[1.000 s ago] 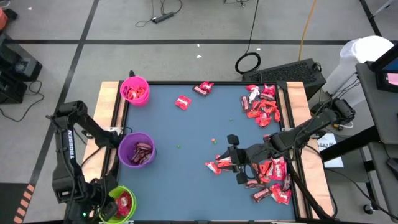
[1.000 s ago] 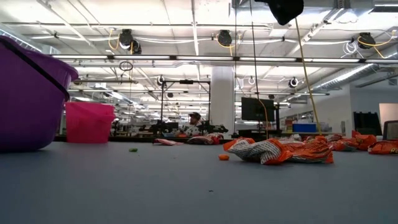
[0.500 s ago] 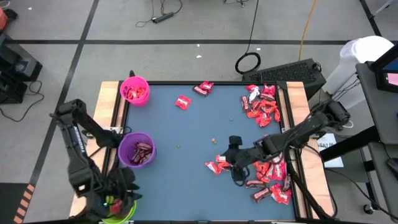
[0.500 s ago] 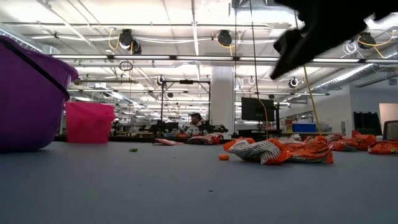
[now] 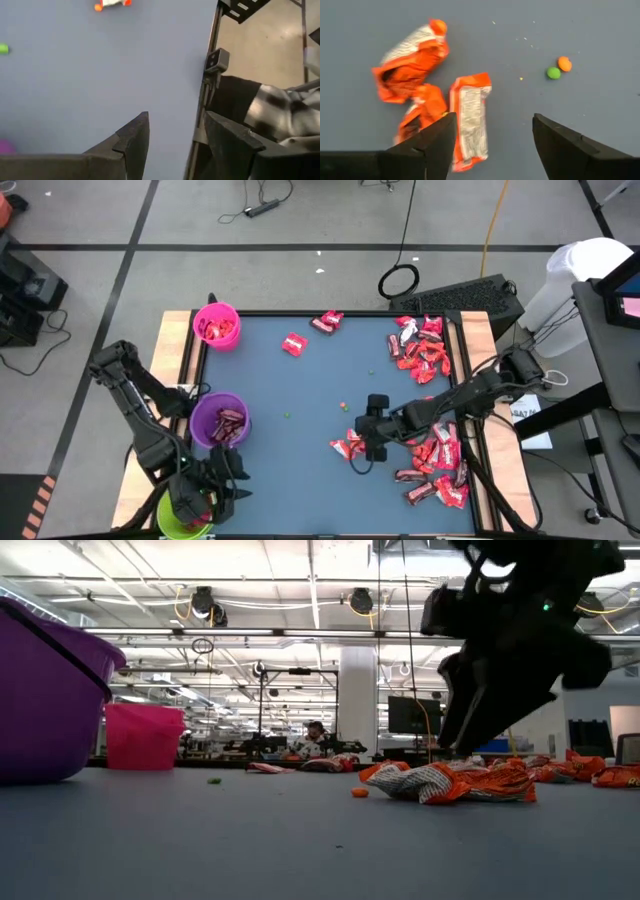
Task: Organize candy in baskets
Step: Put the orange chocolate into the pink bucket
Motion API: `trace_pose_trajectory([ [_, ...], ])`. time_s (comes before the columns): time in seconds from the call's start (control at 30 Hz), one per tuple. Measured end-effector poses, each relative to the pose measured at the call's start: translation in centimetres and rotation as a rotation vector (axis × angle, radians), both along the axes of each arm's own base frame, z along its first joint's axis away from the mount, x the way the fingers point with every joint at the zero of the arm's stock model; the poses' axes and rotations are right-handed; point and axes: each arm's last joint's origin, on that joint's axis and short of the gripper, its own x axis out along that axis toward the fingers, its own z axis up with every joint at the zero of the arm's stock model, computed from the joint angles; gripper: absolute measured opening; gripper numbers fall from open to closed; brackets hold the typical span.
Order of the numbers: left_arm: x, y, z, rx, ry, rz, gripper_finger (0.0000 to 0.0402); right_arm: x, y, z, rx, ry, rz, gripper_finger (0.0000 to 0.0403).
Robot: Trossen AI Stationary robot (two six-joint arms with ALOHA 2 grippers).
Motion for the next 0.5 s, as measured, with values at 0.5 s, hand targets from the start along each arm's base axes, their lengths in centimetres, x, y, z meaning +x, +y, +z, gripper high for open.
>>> trace_pose_trajectory([
  [0.5,1.3,-0.7,-1.8,0.152,-0.022,-0.040,0.0194,0.8,0.1,-3.1,0.063,0.120,0.082,0.0108],
])
